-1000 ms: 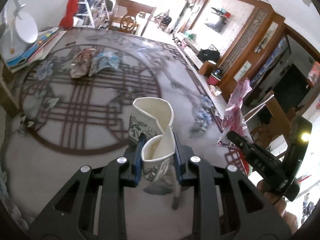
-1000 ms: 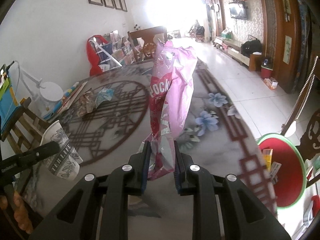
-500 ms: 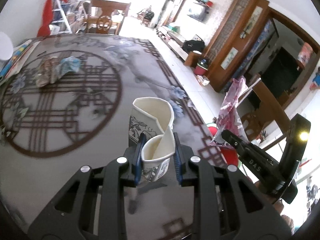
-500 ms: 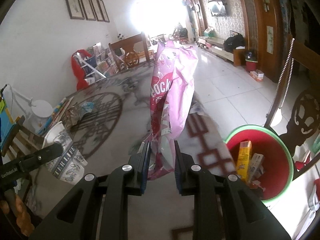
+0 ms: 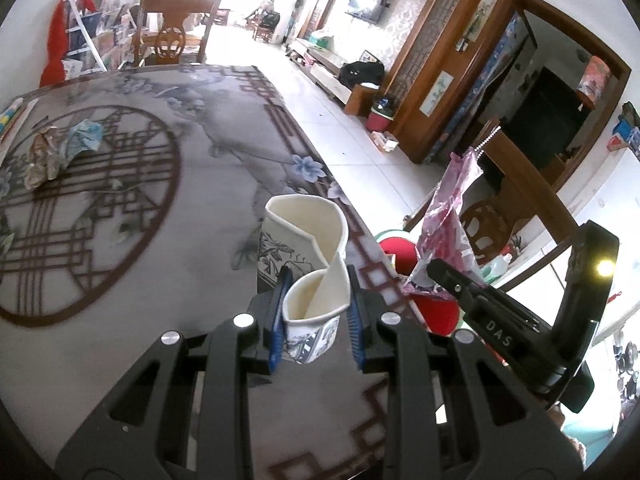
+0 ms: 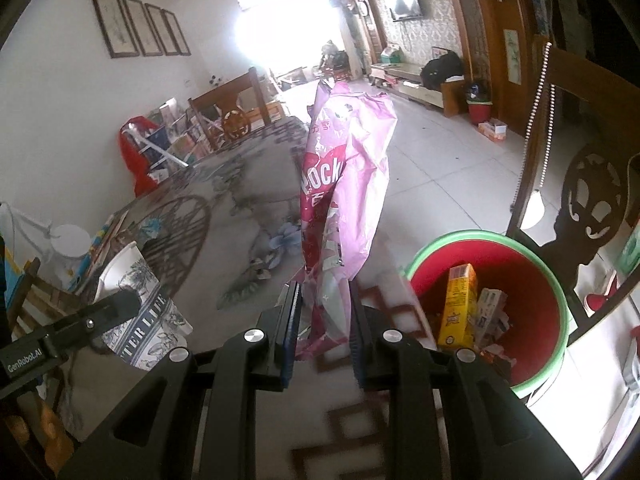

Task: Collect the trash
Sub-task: 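Carry the paper cup and Pocky bag to the red bucket and open both tools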

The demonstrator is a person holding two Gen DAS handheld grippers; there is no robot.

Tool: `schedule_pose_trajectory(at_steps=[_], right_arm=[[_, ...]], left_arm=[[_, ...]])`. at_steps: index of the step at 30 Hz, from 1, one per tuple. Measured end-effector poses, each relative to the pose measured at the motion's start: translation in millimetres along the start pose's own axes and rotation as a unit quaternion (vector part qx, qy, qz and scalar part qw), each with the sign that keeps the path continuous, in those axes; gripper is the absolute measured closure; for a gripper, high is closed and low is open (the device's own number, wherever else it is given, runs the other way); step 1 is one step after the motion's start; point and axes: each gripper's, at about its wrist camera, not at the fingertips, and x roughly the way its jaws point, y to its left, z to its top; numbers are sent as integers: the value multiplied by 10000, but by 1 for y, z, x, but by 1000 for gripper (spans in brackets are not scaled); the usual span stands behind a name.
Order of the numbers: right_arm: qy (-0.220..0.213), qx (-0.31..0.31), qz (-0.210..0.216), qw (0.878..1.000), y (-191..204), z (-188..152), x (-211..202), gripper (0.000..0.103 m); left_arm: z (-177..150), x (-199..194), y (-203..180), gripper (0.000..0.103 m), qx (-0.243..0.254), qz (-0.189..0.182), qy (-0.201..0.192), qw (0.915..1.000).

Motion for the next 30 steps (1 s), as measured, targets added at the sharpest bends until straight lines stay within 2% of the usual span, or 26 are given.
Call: schedule_pose_trajectory(at_steps=[4, 5, 10, 13, 14, 15, 16, 17, 18, 19, 20, 23, 26, 28, 30], right_arm=[[2, 363, -373, 9986, -24, 9, -1, 81], [65, 635, -441, 9970, -37, 11, 0, 81], [220, 1729, -478, 9835, -88, 11, 6, 81], [323, 1955, -580, 9785, -101, 9, 10, 81], [345, 2039, -624, 9764, -105, 8, 12, 79], [342, 2118, -672, 9744, -108, 7, 12, 73], [336, 2193, -740, 9723, -112, 7, 12, 67], [279, 2289, -847, 9694, -114, 8, 11, 51], [213, 2355, -917, 9673, -117, 8, 11, 40], [128, 2417, -982, 9653, -118, 8, 10, 39], [98, 2436, -1008, 9646, -118, 8, 9, 39], [59, 2431, -985, 9650, -116, 10, 9, 39], [-65, 2446, -835, 9660, -110, 12, 8, 36], [-156, 2445, -745, 9667, -104, 14, 7, 32], [-172, 2358, -639, 9695, -91, 18, 9, 31]], left_arm=[[11, 15, -11, 78, -53, -256, 88, 9996], [14, 20, -15, 78, -79, -343, 133, 9993], [27, 57, -47, 78, -135, -926, 451, 9946], [32, 76, -70, 78, -11, -1175, 566, 9915], [34, 83, -78, 78, 44, -1261, 594, 9902], [37, 89, -85, 78, 56, -1344, 621, 9890], [38, 93, -88, 70, 37, -1415, 634, 9879], [41, 98, -91, 61, -9, -1497, 661, 9865], [43, 100, -92, 42, -58, -1558, 644, 9857], [44, 101, -92, 36, -84, -1583, 613, 9854], [45, 101, -90, 36, -83, -1594, 587, 9854], [47, 92, -74, 27, 5, -1383, 452, 9894], [52, 76, -31, 20, -134, -970, 184, 9950], [55, 63, 9, 16, -303, -545, 28, 9981], [60, 46, 63, 13, -531, 133, -161, 9984]])
